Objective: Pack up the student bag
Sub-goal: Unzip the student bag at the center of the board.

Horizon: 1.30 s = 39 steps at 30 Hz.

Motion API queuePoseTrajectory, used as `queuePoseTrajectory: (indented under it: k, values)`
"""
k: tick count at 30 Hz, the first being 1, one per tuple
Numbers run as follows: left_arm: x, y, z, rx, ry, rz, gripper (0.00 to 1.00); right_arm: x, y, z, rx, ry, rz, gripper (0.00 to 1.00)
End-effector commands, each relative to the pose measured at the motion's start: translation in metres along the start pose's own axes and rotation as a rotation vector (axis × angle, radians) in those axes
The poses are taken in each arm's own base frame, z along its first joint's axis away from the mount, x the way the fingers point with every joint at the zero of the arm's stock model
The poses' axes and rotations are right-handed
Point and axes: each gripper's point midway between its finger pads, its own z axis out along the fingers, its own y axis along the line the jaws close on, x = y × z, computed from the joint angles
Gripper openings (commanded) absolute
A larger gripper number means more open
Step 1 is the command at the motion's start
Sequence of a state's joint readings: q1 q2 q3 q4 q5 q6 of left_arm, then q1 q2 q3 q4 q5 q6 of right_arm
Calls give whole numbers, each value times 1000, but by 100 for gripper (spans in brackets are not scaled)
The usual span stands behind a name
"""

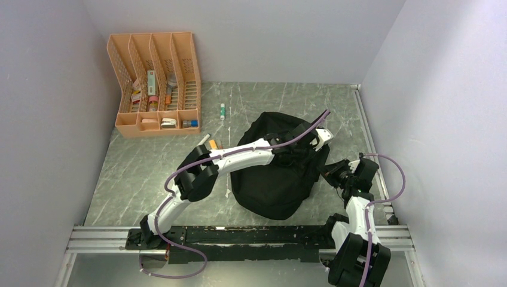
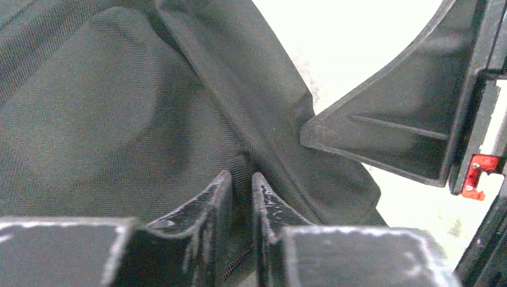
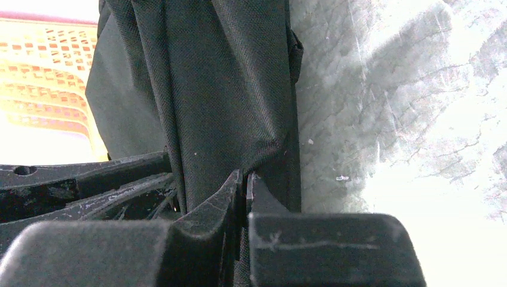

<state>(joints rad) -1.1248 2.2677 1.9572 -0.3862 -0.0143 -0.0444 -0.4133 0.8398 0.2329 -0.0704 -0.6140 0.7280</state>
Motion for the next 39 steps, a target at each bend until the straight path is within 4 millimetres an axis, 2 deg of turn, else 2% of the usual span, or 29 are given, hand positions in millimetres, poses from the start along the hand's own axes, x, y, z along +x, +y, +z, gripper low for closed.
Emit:
queuePoseTrajectory:
  k: [1, 5, 11, 16, 28, 39]
  values:
    - [-14, -6, -1, 13, -43, 1, 19, 12, 4, -3, -41, 47, 1, 0]
    - [-19, -1, -8, -12, -57, -7, 5, 14, 2, -2, -39, 47, 2, 0]
    - [-31, 22, -27, -43, -109, -92, 5, 13, 3, -2, -43, 53, -3, 0]
    - [-29, 44, -38, -54, -123, -157, 5, 12, 2, -2, -37, 51, -13, 0]
    - [-11, 93, -54, -145, -107, -204, 5, 7, -3, -3, 1, 24, -28, 0]
    - [4, 157, -96, -279, -117, -256, 5, -2, -10, -5, 60, -24, -40, 0]
